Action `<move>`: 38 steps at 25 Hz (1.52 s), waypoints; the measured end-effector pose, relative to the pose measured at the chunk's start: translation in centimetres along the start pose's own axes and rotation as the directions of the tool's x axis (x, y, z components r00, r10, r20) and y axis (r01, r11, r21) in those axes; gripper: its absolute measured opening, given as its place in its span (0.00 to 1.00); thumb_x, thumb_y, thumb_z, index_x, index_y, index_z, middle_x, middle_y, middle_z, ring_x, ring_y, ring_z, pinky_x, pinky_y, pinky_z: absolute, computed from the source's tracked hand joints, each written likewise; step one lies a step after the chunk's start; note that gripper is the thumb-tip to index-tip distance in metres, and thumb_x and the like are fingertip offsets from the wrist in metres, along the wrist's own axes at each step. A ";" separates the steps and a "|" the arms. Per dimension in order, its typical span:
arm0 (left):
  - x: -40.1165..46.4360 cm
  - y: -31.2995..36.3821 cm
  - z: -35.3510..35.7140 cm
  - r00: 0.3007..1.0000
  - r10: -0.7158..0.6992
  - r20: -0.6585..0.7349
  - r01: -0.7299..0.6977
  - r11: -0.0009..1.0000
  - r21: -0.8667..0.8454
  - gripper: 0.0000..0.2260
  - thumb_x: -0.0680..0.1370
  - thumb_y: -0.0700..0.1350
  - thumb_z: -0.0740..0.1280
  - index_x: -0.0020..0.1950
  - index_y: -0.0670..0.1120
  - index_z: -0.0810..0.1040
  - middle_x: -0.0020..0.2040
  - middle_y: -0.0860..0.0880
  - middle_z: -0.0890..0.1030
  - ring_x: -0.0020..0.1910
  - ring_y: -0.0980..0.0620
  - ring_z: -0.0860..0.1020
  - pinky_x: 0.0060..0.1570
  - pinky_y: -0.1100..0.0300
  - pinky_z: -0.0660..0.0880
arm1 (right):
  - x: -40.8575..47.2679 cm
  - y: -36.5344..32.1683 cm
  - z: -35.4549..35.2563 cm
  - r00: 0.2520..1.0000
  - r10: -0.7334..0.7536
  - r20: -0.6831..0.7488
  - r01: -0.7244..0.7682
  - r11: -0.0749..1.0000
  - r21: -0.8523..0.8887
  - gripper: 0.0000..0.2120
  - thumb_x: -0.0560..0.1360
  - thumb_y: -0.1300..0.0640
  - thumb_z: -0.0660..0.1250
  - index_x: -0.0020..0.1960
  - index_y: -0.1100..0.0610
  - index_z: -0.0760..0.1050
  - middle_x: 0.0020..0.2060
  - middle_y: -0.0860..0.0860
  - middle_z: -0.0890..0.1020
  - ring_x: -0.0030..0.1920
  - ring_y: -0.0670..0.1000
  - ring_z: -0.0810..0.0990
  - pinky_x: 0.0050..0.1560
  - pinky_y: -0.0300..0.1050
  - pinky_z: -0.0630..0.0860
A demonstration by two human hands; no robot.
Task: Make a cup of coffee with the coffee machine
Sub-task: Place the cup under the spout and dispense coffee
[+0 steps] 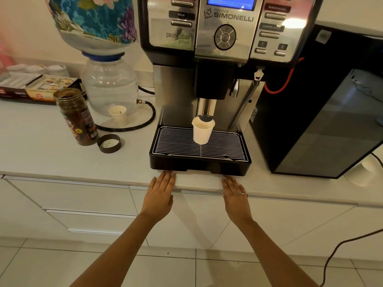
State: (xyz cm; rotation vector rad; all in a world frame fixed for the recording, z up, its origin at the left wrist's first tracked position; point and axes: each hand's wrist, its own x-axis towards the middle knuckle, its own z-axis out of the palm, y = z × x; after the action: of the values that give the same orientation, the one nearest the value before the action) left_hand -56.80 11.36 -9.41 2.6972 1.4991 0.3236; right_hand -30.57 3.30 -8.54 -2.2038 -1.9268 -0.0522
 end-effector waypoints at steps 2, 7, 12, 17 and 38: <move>0.0 0.0 0.0 1.000 0.001 -0.003 -0.001 1.000 0.001 0.30 0.79 0.49 0.62 0.77 0.45 0.54 0.78 0.44 0.55 0.77 0.44 0.52 0.73 0.48 0.47 | 0.0 0.0 0.0 1.000 -0.001 0.006 0.001 1.000 -0.001 0.26 0.79 0.61 0.60 0.74 0.58 0.58 0.75 0.55 0.61 0.75 0.55 0.57 0.73 0.54 0.53; 0.0 0.0 -0.2 1.000 0.001 0.003 -0.001 1.000 0.004 0.29 0.79 0.49 0.62 0.77 0.45 0.54 0.78 0.44 0.55 0.77 0.44 0.51 0.73 0.47 0.47 | 0.0 0.1 0.1 1.000 -0.003 -0.001 0.003 1.000 -0.007 0.26 0.78 0.62 0.61 0.74 0.58 0.58 0.75 0.55 0.61 0.75 0.55 0.57 0.73 0.53 0.52; 0.0 0.1 -0.2 1.000 0.000 0.008 0.000 1.000 0.000 0.30 0.80 0.49 0.61 0.78 0.45 0.52 0.78 0.44 0.53 0.77 0.45 0.50 0.74 0.48 0.46 | 0.0 0.1 0.2 1.000 -0.006 -0.007 0.006 1.000 -0.002 0.25 0.78 0.62 0.61 0.74 0.58 0.59 0.74 0.55 0.63 0.74 0.55 0.59 0.73 0.54 0.54; 0.0 0.1 -0.3 1.000 0.000 0.006 0.000 1.000 -0.006 0.30 0.80 0.48 0.61 0.78 0.45 0.52 0.78 0.44 0.53 0.77 0.45 0.49 0.74 0.48 0.46 | 0.0 0.1 0.2 1.000 -0.011 -0.022 0.011 1.000 -0.005 0.25 0.77 0.63 0.63 0.73 0.59 0.62 0.72 0.56 0.66 0.73 0.56 0.62 0.71 0.55 0.58; -0.1 0.2 -0.5 1.000 0.006 -0.001 -0.006 0.999 -0.031 0.30 0.80 0.48 0.61 0.78 0.44 0.52 0.78 0.44 0.53 0.77 0.44 0.49 0.75 0.46 0.49 | 0.1 0.1 0.1 1.000 0.000 0.023 0.001 1.000 -0.019 0.26 0.78 0.62 0.61 0.75 0.58 0.57 0.75 0.55 0.60 0.75 0.55 0.57 0.73 0.54 0.53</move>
State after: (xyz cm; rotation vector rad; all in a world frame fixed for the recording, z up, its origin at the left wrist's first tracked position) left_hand -56.78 11.09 -8.93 2.6789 1.4736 0.3461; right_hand -30.50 3.40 -8.62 -2.2258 -1.9471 -0.0453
